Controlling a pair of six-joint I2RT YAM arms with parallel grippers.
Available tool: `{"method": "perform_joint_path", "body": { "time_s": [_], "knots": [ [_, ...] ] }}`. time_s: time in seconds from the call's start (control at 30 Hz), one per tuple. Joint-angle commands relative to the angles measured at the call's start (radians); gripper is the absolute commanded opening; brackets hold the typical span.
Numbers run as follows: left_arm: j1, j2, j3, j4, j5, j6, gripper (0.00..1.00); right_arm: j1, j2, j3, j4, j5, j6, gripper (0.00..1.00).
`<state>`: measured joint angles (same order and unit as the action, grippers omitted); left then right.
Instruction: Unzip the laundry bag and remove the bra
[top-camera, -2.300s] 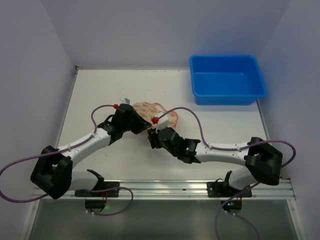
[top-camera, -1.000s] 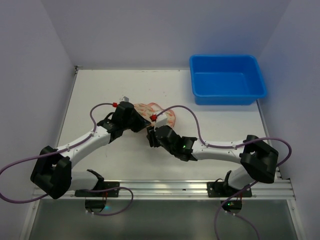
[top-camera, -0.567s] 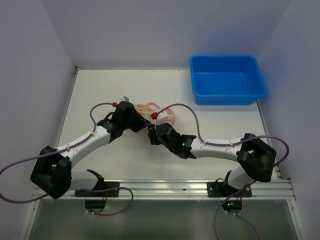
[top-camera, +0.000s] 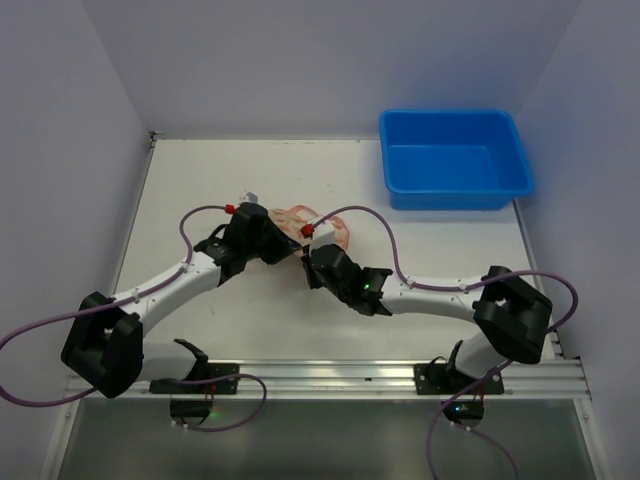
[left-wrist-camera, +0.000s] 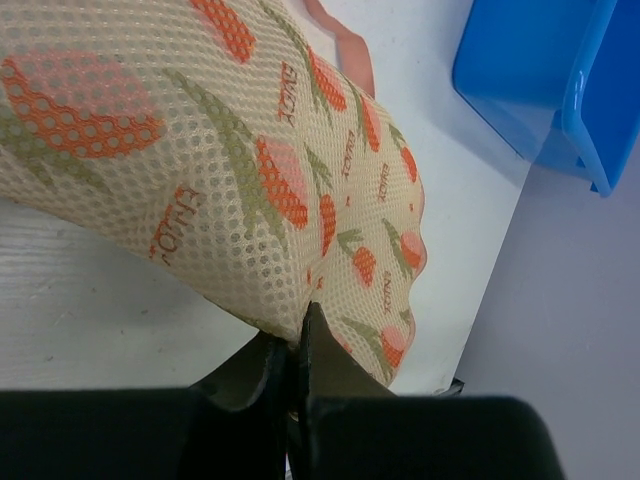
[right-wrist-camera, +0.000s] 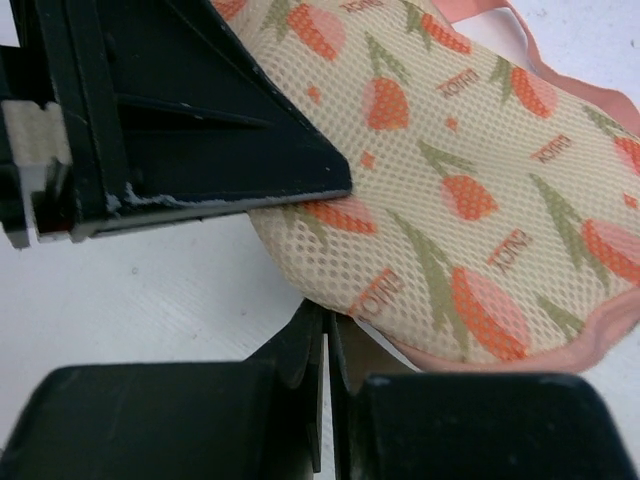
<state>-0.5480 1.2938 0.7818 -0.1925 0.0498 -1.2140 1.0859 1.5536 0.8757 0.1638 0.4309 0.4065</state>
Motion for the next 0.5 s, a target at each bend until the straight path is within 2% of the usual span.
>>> {"method": "perform_joint_path", "body": {
  "time_s": [0.0, 0.17, 0.3, 0.47],
  "knots": [
    [0.02, -0.025, 0.028, -0.018, 0.013, 0.044, 0.04, -0.04, -0.096, -0.044, -0.024, 0.017, -0.015, 0.0],
    [0.042, -0.022, 0.023, -0.016, 0.018, 0.126, 0.02, -0.153, -0.236, -0.121, -0.105, -0.089, 0.0, 0.0],
    [0.051, -0.016, 0.014, -0.013, 0.035, 0.194, 0.0, -0.221, -0.296, -0.161, -0.209, -0.121, -0.005, 0.0],
    [0.075, 0.008, -0.01, 0.022, 0.067, 0.347, 0.01, -0.3, -0.343, -0.175, -0.314, -0.181, -0.005, 0.0]
  ]
}}
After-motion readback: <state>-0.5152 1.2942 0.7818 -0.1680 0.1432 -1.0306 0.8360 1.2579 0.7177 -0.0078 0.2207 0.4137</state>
